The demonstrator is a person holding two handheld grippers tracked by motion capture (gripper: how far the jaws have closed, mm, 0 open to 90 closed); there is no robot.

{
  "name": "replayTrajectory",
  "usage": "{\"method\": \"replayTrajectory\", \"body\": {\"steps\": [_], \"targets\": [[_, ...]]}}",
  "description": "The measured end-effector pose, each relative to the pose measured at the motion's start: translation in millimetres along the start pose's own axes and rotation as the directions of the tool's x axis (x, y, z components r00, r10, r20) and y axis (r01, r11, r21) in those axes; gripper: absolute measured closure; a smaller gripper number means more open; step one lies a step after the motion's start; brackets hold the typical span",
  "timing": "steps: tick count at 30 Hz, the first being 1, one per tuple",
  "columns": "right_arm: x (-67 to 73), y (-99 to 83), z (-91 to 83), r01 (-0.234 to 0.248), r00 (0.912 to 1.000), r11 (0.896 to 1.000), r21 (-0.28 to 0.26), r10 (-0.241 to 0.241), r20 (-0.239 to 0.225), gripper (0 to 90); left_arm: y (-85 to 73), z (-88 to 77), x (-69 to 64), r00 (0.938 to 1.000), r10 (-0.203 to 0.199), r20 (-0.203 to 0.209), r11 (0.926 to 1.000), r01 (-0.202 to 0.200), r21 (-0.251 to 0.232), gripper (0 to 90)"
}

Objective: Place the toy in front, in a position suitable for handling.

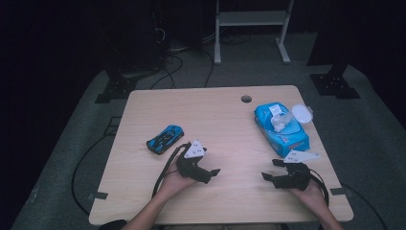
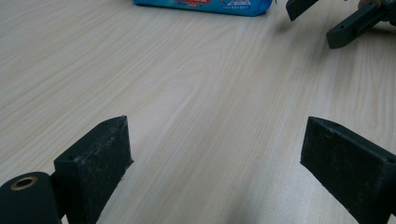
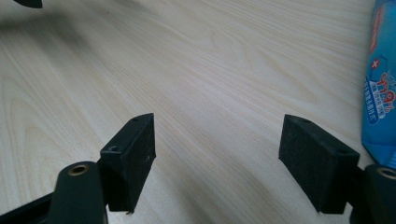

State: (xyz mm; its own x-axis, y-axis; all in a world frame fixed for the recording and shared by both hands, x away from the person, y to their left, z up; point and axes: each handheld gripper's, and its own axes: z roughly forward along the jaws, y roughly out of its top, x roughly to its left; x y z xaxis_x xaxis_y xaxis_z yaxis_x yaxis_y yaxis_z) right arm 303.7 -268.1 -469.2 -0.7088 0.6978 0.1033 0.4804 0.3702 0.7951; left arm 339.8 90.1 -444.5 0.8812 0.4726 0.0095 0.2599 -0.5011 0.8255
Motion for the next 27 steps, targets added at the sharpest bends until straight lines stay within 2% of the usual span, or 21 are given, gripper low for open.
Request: {"method": "replayTrajectory", "body": {"steps": [4, 14, 16, 19, 20, 21, 27], "targets": [[-0.1, 0.0, 0.2, 0.000, 1.0000, 1.000, -0.001, 0.000, -0.002, 26.1, -0.6, -0.9, 3.8, 0.9999, -0.015, -0.004, 0.9999, 0.015, -0.002, 8.0], [-0.6, -0.6, -1.1, -0.011, 0.9998, 1.000, -0.005, 0.011, 0.015, 26.1, 3.7, -11.4, 13.4, 0.9989, 0.011, -0.045, 0.9999, -0.011, 0.007, 8.0], [-0.2, -0.7, -0.4, -0.009, 0.9998, 1.000, -0.002, 0.009, 0.017, 26.1, 3.5, -14.7, 16.7, 0.9986, -0.002, -0.053, 0.9999, 0.001, -0.014, 7.9], [0.7, -0.9, 0.5, -0.006, 0.9998, 1.000, 0.005, 0.006, 0.018, 26.1, 5.0, -17.2, 19.6, 0.9981, -0.001, -0.061, 1.0000, 0.001, -0.003, 7.9], [1.7, -0.8, 0.4, -0.006, 0.9998, 1.000, 0.004, 0.005, 0.019, 26.1, 7.7, -21.4, 22.5, 0.9968, 0.020, -0.078, 0.9998, -0.020, 0.006, 7.9], [1.7, -0.8, 0.4, -0.006, 0.9998, 1.000, 0.004, 0.005, 0.019, 26.1, 7.7, -21.4, 22.5, 0.9968, 0.020, -0.078, 0.9998, -0.020, 0.006, 7.9], [3.8, -2.0, 0.5, -0.009, 0.9995, 1.000, 0.008, 0.009, 0.031, 26.1, 12.5, -34.1, 33.9, 0.9946, 0.013, -0.103, 0.9997, -0.015, -0.020, 7.9]]}}
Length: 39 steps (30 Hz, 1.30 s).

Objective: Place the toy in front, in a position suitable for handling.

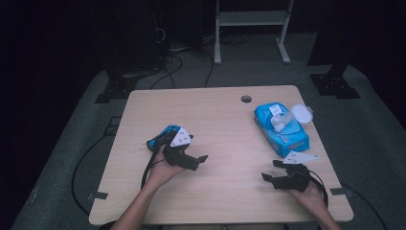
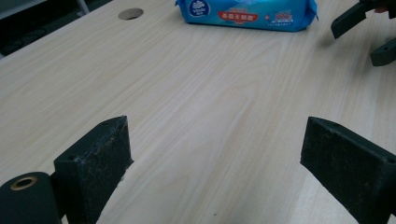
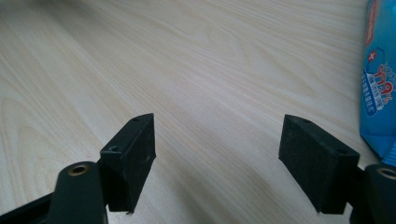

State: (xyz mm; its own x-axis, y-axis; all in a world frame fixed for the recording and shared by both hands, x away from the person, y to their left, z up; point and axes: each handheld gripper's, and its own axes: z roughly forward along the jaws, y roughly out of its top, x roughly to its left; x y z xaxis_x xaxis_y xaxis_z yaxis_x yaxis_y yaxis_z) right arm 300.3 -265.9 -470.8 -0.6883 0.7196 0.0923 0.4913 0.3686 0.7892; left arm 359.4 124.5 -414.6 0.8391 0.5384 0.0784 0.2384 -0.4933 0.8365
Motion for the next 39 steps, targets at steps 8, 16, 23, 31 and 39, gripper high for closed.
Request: {"method": "replayTrajectory", "body": {"steps": [8, 16, 23, 31, 39], "targets": [[1.8, 0.5, -0.3, -0.005, 1.0000, 1.000, -0.002, 0.005, -0.003, 26.1, -1.8, -18.7, 30.0, 0.9984, 0.001, -0.056, 0.9997, 0.000, 0.024, 7.9], [3.3, 1.0, 1.8, 0.001, 1.0000, 1.000, 0.005, -0.001, -0.007, 26.1, -12.2, -31.9, 63.2, 0.9940, -0.050, -0.098, 0.9975, 0.054, 0.045, 7.9], [5.3, 1.3, 3.4, 0.009, 0.9999, 1.000, 0.012, -0.009, -0.012, 26.1, -19.0, -37.2, 86.8, 0.9893, -0.062, -0.132, 0.9946, 0.073, 0.074, 7.9], [6.2, 1.6, 4.0, 0.014, 0.9998, 1.000, 0.015, -0.013, -0.017, 26.1, -29.7, -30.6, 105.5, 0.9817, -0.099, -0.163, 0.9886, 0.115, 0.097, 7.9], [7.5, 1.6, 4.6, 0.021, 0.9996, 1.000, 0.018, -0.021, -0.020, 26.1, -43.7, -17.2, 119.0, 0.9730, -0.141, -0.183, 0.9741, 0.170, 0.150, 7.9]]}}
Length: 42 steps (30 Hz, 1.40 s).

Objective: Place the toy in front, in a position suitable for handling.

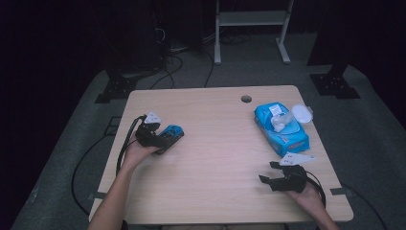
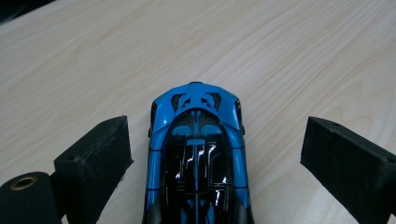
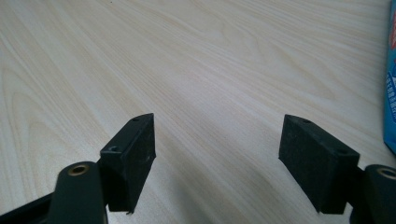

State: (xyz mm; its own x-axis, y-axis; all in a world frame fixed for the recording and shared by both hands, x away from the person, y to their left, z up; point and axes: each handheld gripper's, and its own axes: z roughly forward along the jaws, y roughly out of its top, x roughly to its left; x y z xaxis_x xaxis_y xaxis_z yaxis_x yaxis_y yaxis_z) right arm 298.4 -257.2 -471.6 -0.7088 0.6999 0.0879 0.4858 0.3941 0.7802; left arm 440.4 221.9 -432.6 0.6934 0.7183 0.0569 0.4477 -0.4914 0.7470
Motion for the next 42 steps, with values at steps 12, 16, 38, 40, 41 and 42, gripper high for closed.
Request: {"method": "replayTrajectory", "body": {"steps": [12, 16, 38, 40, 41, 42], "targets": [[1.1, 0.0, 0.4, 0.005, 1.0000, 1.000, 0.003, -0.005, -0.008, 26.1, -9.8, 18.8, 9.8, 0.9995, -0.031, 0.001, 0.9964, 0.031, 0.079, 8.1], [1.4, 0.2, 0.6, 0.008, 0.9999, 1.000, 0.006, -0.008, -0.008, 26.1, -12.0, 23.1, 10.2, 0.9995, -0.030, 0.000, 0.9937, 0.030, 0.108, 8.5], [3.4, 0.4, 1.0, 0.018, 0.9998, 1.000, 0.006, -0.017, -0.010, 26.1, -16.7, 33.4, 10.3, 0.9998, -0.017, 0.007, 0.9851, 0.016, 0.171, 17.3], [3.9, 0.5, 0.7, 0.017, 0.9998, 1.000, 0.006, -0.017, -0.010, 26.1, -16.8, 34.4, 10.3, 0.9996, -0.026, 0.008, 0.9862, 0.024, 0.164, 17.7], [3.7, 0.4, 0.7, 0.016, 0.9998, 1.000, 0.006, -0.016, -0.010, 26.1, -16.7, 34.5, 10.2, 0.9997, -0.025, 0.007, 0.9863, 0.024, 0.163, 17.7], [3.2, 0.2, 0.6, 0.017, 0.9998, 1.000, 0.004, -0.017, -0.011, 26.1, -16.5, 34.4, 10.2, 0.9997, -0.024, 0.006, 0.9860, 0.023, 0.165, 17.8]]}}
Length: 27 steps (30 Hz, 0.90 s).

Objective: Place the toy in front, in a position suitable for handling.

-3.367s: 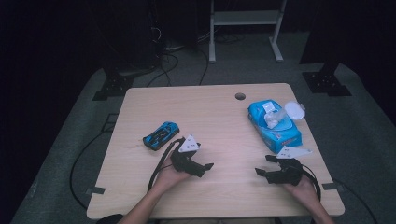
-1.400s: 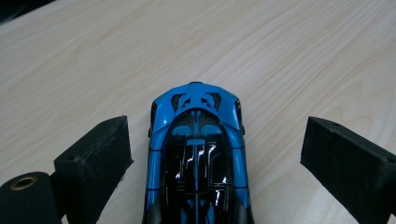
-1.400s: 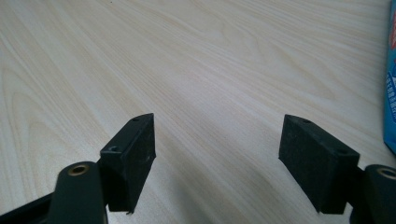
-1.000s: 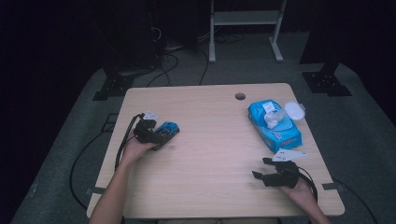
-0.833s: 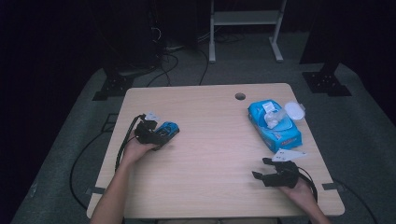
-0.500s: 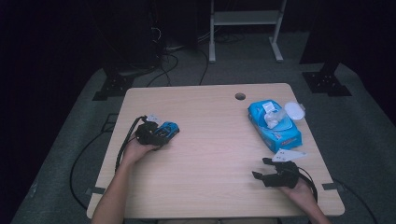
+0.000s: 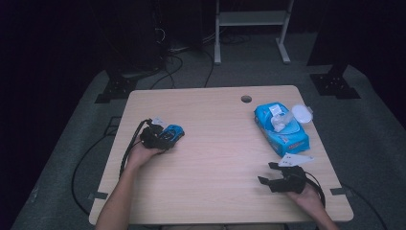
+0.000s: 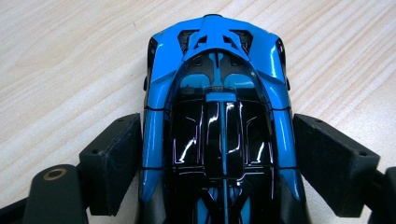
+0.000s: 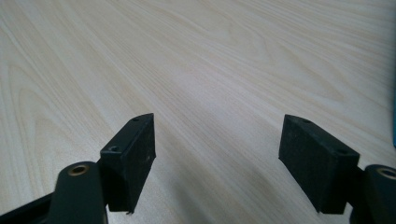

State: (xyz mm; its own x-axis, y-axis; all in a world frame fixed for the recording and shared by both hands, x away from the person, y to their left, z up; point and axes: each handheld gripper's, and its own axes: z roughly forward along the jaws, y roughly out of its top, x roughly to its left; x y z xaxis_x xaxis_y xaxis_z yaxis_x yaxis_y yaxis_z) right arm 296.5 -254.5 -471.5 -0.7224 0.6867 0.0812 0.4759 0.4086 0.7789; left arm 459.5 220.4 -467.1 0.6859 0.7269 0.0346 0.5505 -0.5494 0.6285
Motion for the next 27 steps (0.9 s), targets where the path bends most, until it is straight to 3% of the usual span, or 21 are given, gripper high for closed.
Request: {"method": "replayTrajectory", "body": {"steps": [3, 4, 5, 23, 27], "targets": [[-0.3, -0.1, 0.0, 0.000, 1.0000, 1.000, -0.001, 0.000, 0.000, 26.1, 0.2, -1.7, 0.4, 1.0000, 0.002, 0.003, 1.0000, -0.002, -0.001, 19.2], [-0.3, 0.0, 0.0, -0.001, 1.0000, 1.000, -0.002, 0.001, 0.000, 26.1, 0.5, -5.3, 0.6, 1.0000, 0.003, 0.002, 0.9995, -0.003, -0.031, 23.4], [-0.1, 0.0, 0.0, 0.000, 1.0000, 1.000, -0.001, 0.000, 0.000, 26.1, 1.3, -6.0, 0.8, 1.0000, 0.005, 0.001, 0.9997, -0.005, -0.024, 27.3], [0.1, 0.1, -0.1, -0.001, 1.0000, 1.000, -0.002, 0.001, 0.003, 26.1, -0.3, -6.7, 1.0, 1.0000, 0.007, 0.003, 0.9997, -0.007, -0.023, 28.0], [0.5, 0.3, 0.0, 0.000, 1.0000, 1.000, -0.003, 0.000, 0.005, 26.1, -1.1, -6.3, -1.0, 1.0000, -0.002, 0.002, 0.9990, 0.003, -0.045, 28.0]]}}
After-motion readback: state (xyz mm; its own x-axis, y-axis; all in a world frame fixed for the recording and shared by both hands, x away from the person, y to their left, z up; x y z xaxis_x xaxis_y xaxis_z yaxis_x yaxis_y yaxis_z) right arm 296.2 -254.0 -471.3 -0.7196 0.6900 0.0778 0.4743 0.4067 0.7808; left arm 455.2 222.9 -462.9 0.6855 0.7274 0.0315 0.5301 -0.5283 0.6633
